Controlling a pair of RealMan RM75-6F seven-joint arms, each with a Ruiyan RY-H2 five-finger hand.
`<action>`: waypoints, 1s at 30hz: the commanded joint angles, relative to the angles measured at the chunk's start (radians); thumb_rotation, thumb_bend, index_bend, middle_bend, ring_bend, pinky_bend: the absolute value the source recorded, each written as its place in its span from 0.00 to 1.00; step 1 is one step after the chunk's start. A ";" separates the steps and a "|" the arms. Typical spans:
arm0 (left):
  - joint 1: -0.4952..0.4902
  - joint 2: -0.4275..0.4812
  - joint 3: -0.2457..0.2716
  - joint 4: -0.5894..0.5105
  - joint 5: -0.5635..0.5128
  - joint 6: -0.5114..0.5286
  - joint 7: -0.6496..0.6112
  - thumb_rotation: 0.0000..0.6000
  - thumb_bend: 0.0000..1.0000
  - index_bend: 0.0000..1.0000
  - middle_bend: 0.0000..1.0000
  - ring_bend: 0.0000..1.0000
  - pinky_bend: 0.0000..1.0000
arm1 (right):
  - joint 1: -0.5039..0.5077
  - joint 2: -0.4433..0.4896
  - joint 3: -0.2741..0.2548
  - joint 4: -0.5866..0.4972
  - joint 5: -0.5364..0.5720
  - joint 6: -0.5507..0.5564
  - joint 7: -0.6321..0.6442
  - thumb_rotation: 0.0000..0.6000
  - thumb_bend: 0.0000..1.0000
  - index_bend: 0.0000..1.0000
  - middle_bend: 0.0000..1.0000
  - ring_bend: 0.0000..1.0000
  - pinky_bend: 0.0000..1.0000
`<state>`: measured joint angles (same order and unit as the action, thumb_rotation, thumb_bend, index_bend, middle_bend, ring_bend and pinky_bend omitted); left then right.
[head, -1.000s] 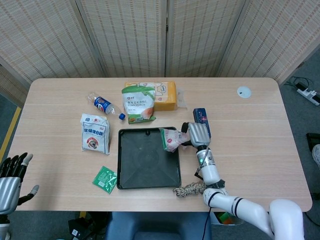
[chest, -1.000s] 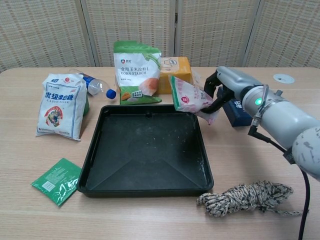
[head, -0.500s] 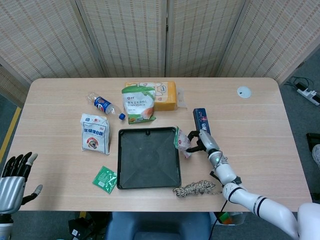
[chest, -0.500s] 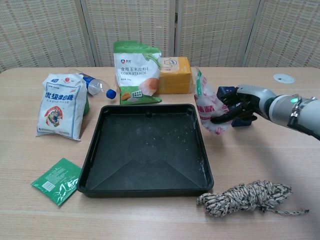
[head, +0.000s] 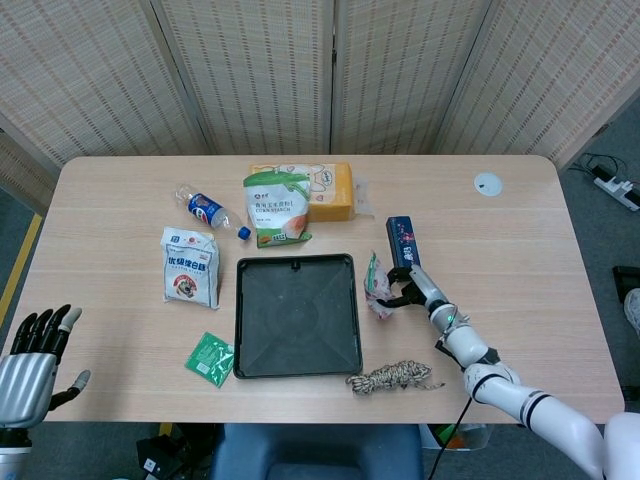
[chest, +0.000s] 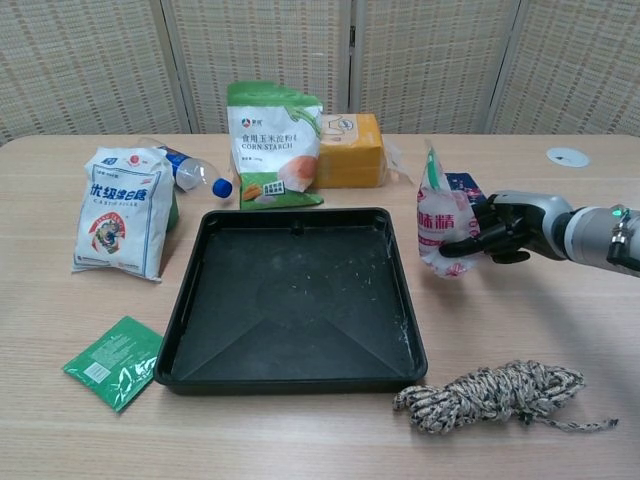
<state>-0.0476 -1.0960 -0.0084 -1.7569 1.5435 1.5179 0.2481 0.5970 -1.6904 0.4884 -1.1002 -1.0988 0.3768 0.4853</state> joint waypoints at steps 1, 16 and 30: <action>0.000 0.002 0.000 -0.004 -0.001 0.000 0.004 1.00 0.32 0.01 0.07 0.04 0.00 | 0.008 -0.013 -0.016 0.047 -0.065 -0.012 0.049 1.00 0.43 0.65 0.48 1.00 0.97; -0.007 0.005 -0.001 -0.025 0.000 -0.007 0.021 1.00 0.32 0.01 0.07 0.04 0.00 | 0.051 -0.032 -0.097 0.107 -0.208 0.021 0.218 1.00 0.43 0.22 0.21 0.94 0.87; -0.015 0.009 -0.003 -0.043 0.009 -0.011 0.037 1.00 0.32 0.01 0.07 0.04 0.00 | 0.038 0.042 -0.201 0.049 -0.314 0.116 0.385 1.00 0.43 0.08 0.14 0.91 0.85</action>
<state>-0.0628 -1.0869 -0.0112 -1.7997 1.5529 1.5070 0.2852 0.6379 -1.6578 0.2982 -1.0414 -1.4026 0.4845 0.8602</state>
